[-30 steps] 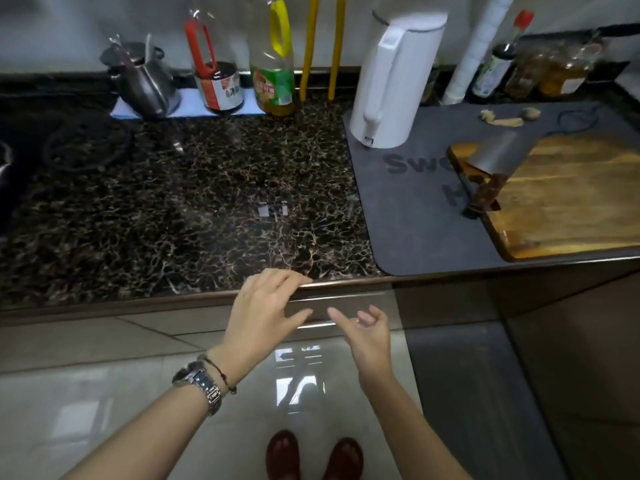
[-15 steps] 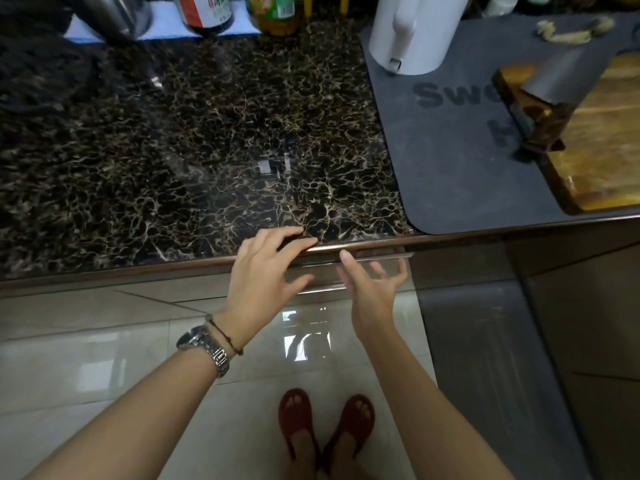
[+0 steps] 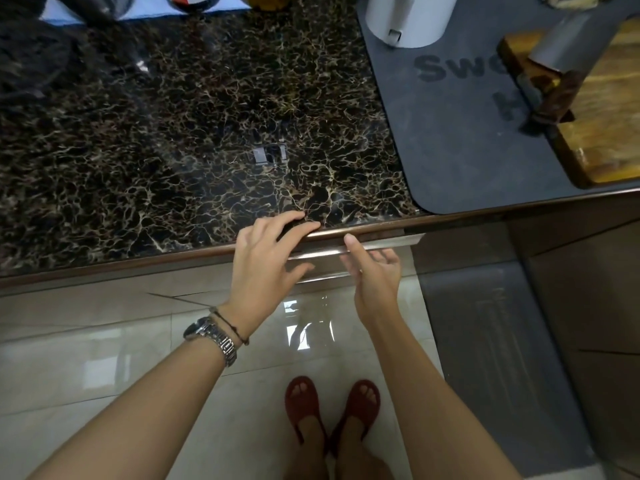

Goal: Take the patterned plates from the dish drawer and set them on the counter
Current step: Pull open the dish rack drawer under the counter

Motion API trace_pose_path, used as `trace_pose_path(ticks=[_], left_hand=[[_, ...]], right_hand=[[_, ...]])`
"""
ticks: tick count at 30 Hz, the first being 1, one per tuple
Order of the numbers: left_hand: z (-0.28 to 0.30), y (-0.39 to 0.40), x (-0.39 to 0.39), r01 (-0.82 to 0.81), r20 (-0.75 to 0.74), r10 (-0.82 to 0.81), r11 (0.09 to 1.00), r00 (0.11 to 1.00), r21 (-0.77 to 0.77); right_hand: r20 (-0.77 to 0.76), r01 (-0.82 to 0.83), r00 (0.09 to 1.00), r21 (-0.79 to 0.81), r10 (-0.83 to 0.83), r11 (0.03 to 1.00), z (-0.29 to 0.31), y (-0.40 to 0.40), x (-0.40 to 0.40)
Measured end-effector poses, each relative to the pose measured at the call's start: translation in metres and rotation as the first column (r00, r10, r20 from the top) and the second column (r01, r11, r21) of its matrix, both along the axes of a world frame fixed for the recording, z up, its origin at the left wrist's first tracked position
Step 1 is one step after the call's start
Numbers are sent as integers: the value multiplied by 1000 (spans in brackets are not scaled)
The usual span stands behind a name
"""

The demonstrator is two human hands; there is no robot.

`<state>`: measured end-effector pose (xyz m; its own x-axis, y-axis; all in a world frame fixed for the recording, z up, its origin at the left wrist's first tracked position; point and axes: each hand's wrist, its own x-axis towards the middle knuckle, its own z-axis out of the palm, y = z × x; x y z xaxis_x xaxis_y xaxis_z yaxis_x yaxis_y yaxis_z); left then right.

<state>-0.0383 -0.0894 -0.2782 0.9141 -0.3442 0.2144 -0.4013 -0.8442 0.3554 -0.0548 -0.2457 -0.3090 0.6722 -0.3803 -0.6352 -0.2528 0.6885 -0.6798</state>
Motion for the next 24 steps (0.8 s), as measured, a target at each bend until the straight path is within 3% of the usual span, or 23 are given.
trace_pose_path(ticks=[8,17,24], left_hand=[[-5,-4,-3,-15,-21,15,1000,1000,9],[-8,-4,-6,25,0,-26,990,1000,139],[-9,-4,-10,51,-59,-39,972,998,230]], right_hand=[[-48,6,999,-41,-8,999,-5,2,-17],[-73,6,997,-74,-12,997,-11,1,-30],[-179,-22,984,-214,-17,977,-21,2,-53]])
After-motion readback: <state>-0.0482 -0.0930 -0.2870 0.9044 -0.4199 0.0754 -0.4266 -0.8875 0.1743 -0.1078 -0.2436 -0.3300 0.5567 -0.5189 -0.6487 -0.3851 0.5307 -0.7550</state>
